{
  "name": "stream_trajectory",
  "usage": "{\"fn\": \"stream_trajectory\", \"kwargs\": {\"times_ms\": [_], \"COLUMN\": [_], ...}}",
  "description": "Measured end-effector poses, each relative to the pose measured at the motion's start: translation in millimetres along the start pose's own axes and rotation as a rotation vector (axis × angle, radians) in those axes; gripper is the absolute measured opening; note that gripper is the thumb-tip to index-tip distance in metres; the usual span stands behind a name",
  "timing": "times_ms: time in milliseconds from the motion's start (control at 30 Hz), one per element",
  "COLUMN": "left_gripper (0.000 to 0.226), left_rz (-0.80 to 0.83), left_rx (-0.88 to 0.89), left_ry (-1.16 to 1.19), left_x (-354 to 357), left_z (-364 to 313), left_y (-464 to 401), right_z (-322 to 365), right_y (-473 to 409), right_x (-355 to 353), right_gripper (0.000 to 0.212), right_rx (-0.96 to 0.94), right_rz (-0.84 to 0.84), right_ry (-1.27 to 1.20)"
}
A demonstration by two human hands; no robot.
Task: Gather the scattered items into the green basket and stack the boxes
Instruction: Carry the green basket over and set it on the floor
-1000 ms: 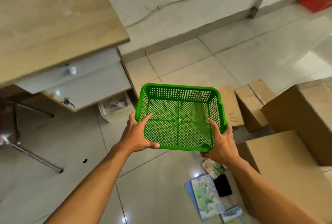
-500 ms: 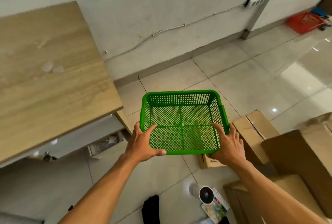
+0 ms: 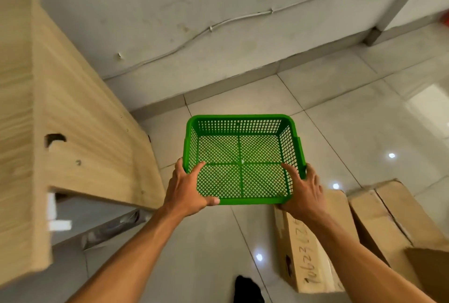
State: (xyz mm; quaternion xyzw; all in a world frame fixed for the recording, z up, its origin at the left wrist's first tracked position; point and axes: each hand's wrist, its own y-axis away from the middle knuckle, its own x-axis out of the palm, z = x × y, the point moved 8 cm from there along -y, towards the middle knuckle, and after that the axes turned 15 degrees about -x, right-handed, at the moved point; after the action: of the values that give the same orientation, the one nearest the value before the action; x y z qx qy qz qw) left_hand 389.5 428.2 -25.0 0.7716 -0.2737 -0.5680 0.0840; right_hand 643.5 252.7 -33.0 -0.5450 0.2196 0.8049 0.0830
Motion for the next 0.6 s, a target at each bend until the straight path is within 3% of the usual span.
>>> {"fn": "stream_trajectory", "kwargs": {"times_ms": [167,367,600], "left_gripper": [0.139,0.131,0.115], "left_rz": [0.049,-0.075,-0.253], "left_rx": [0.015,-0.014,-0.061], "left_ry": [-0.076,-0.105,0.052], "left_x": [45,93,103], "left_z": [12,53,96], "left_y": [-74,-156,-215], "right_z": [-26,-44,-21], "right_y": [-79,-171,-253], "right_x": [51,128,165], "right_gripper": [0.112,0.106,0.099], "right_rx": [-0.047,-0.121,-0.202], "right_rz": [0.022,0.056,-0.1], "right_ry": [0.029,0.016,-0.016]}}
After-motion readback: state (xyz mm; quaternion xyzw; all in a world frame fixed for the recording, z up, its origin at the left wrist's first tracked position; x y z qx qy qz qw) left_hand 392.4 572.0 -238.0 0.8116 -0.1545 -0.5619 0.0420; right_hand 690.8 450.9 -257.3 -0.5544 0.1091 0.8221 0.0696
